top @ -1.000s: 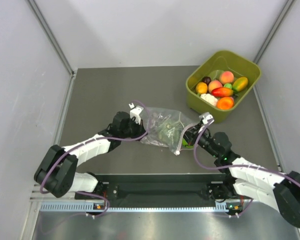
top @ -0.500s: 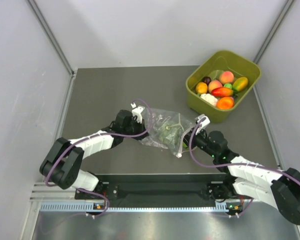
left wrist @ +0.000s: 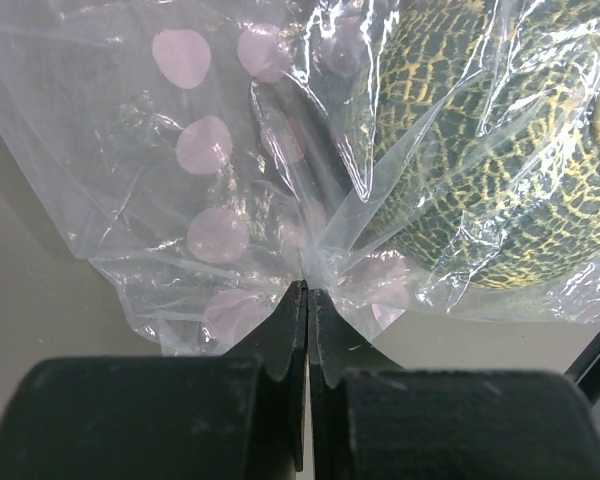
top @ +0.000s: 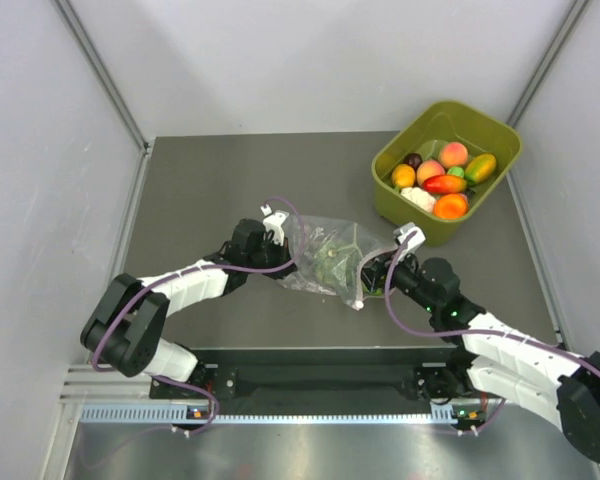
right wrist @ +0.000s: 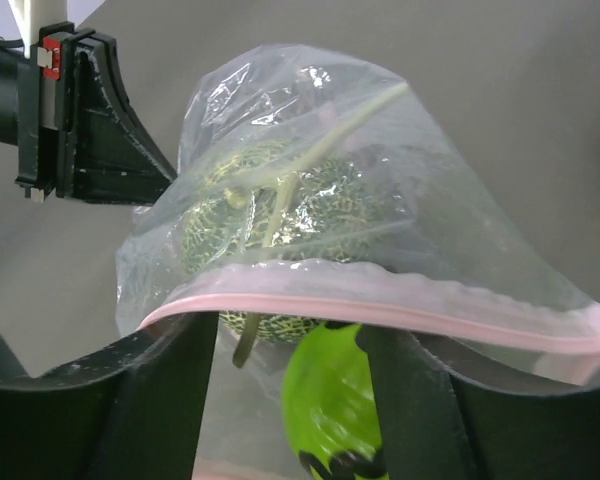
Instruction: Open the zip-top bag and remove the fake food
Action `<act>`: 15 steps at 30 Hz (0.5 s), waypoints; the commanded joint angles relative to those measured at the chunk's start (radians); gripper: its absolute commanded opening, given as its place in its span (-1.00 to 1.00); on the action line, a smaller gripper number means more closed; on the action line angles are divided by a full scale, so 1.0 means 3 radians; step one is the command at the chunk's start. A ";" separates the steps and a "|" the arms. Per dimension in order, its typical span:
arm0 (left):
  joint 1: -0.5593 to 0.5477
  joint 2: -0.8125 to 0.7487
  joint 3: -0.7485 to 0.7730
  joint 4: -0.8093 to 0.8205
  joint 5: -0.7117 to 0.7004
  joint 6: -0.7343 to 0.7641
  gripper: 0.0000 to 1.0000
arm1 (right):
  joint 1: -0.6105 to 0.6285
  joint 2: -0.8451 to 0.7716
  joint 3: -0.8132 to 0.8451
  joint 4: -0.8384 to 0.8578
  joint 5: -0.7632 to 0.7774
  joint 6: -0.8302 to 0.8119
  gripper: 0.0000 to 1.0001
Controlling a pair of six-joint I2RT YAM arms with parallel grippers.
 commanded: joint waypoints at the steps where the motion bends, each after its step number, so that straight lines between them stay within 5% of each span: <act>1: 0.0022 -0.0014 0.0063 0.0142 0.0047 0.0003 -1.00 | -0.0014 -0.0216 0.0147 -0.0262 0.0231 -0.0111 0.20; 9: 0.0022 -0.0065 0.0022 0.0204 0.0165 0.0024 -1.00 | -0.0014 -0.0160 0.0188 -0.0580 0.0722 -0.0106 0.51; 11: 0.0022 -0.0060 0.0022 0.0209 0.0175 0.0024 -1.00 | -0.0014 -0.0063 0.0218 -0.0626 0.0794 -0.0085 0.72; 15: 0.0022 -0.0055 0.0012 0.0224 0.0195 0.0034 -1.00 | -0.0014 0.0055 0.0173 -0.0576 0.0850 -0.0034 0.75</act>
